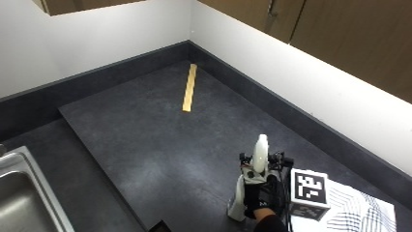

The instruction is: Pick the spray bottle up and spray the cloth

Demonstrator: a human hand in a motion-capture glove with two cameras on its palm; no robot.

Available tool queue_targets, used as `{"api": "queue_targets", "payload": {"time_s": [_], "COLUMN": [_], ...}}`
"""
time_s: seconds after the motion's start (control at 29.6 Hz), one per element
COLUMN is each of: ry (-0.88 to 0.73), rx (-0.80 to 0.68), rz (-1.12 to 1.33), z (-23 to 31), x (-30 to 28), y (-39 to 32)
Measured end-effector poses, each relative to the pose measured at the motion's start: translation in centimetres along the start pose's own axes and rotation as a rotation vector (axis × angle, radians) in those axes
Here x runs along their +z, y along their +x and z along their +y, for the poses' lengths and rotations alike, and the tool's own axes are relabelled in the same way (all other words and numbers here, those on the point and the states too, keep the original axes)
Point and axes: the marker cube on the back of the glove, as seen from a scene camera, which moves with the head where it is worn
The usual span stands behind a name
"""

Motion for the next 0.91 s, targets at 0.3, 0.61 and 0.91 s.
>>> {"api": "queue_targets", "payload": {"time_s": [0.3,0.61,0.91], "ry": [0.022,-0.041,-0.125], "rx": [0.047,0.072,0.056], "rz": [0.011,0.034,0.061], "z": [-0.5,-0.3,0.2], "x": [-0.5,0.0,1.5], "y": [0.5,0.6,0.1]}}
